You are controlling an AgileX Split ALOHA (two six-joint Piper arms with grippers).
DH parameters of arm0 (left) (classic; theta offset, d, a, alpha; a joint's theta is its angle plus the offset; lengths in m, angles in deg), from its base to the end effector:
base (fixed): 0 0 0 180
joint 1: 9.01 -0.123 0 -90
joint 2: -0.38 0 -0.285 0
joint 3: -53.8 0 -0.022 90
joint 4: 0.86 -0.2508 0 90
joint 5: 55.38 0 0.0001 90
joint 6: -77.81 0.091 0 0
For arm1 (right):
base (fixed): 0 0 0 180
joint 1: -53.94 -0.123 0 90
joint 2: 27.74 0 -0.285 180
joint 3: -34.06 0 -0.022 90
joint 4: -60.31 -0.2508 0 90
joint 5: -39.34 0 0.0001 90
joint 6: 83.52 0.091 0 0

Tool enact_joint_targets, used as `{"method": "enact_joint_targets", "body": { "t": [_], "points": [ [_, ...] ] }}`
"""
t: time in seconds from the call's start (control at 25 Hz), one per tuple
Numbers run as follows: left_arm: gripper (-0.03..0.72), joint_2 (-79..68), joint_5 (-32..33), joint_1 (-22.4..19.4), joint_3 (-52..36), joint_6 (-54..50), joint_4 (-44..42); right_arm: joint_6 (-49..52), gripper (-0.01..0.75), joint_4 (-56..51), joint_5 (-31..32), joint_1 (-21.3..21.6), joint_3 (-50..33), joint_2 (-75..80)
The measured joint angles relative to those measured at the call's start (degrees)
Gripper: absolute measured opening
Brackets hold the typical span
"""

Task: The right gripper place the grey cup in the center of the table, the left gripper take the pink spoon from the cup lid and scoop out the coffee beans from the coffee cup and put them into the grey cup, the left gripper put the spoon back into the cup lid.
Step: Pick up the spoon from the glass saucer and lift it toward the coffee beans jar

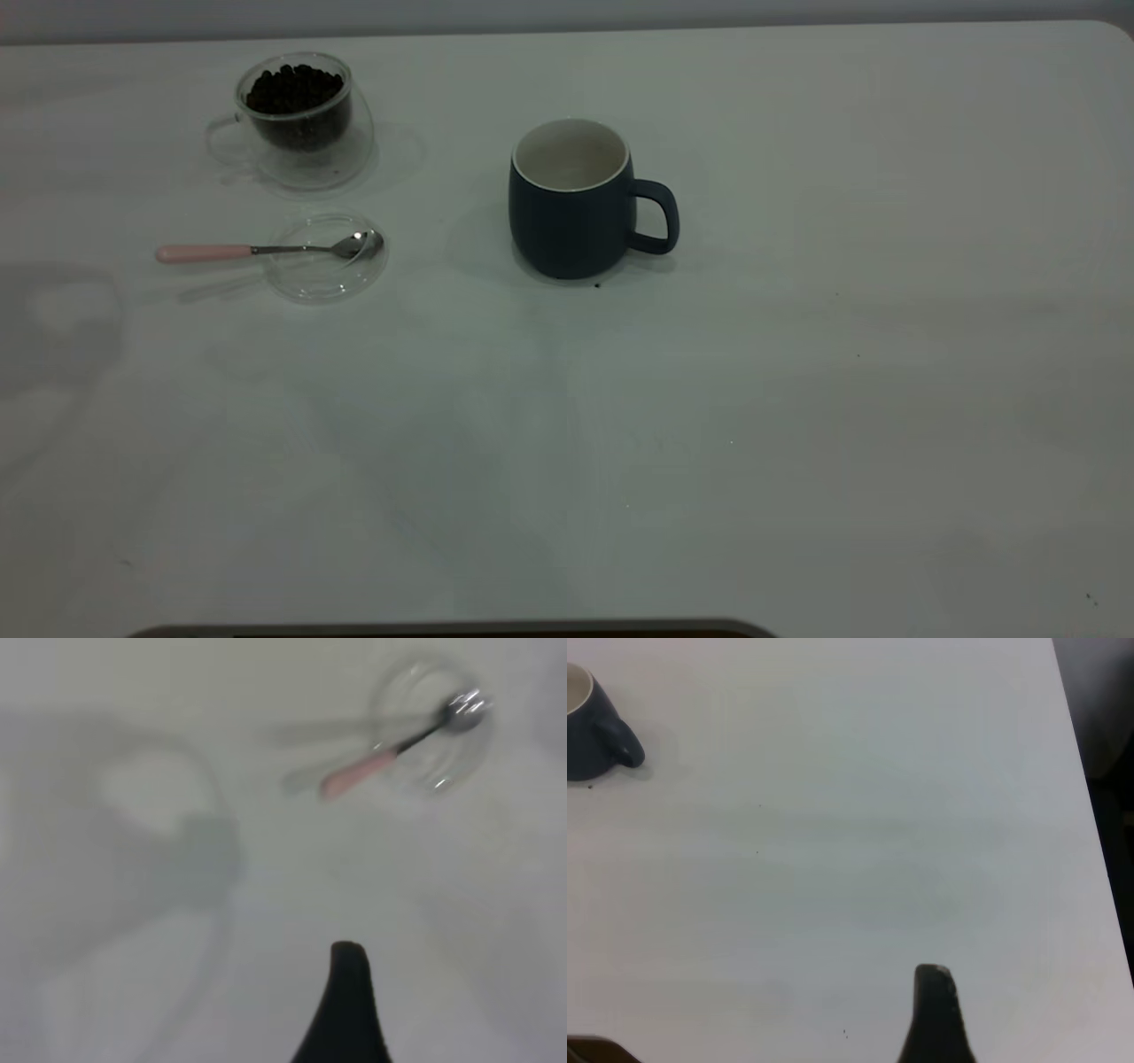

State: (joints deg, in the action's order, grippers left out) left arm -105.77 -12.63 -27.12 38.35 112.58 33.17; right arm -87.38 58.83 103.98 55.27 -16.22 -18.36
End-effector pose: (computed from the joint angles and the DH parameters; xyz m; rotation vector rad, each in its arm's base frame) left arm 0.3286 0.0711 0.2054 -0.1292 2.6708 -0.4000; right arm -0.0007 0.0021 0.2638 -0.0493 2.1686 -0.0203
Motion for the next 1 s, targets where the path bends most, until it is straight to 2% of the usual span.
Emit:
{"method": "enact_joint_targets", "body": {
  "t": [0.24,0.44,0.56,1.0],
  "points": [
    [0.710,-12.88,2.47,-5.78,2.11,23.14,18.04,0.00,0.591,-0.02,-0.04,0.00,0.00,0.00],
    [0.710,-20.76,4.87,-9.96,2.50,32.47,26.79,0.00,0.591,-0.07,-0.04,0.00,0.00,0.00],
    [0.710,-25.12,5.22,-11.25,3.85,34.67,28.48,0.00,0.591,-0.07,-0.04,0.00,0.00,0.00],
    [0.710,-39.13,11.69,-10.89,12.96,35.08,28.74,0.00,0.591,-0.09,-0.04,0.00,0.00,0.00]
  ]
}}
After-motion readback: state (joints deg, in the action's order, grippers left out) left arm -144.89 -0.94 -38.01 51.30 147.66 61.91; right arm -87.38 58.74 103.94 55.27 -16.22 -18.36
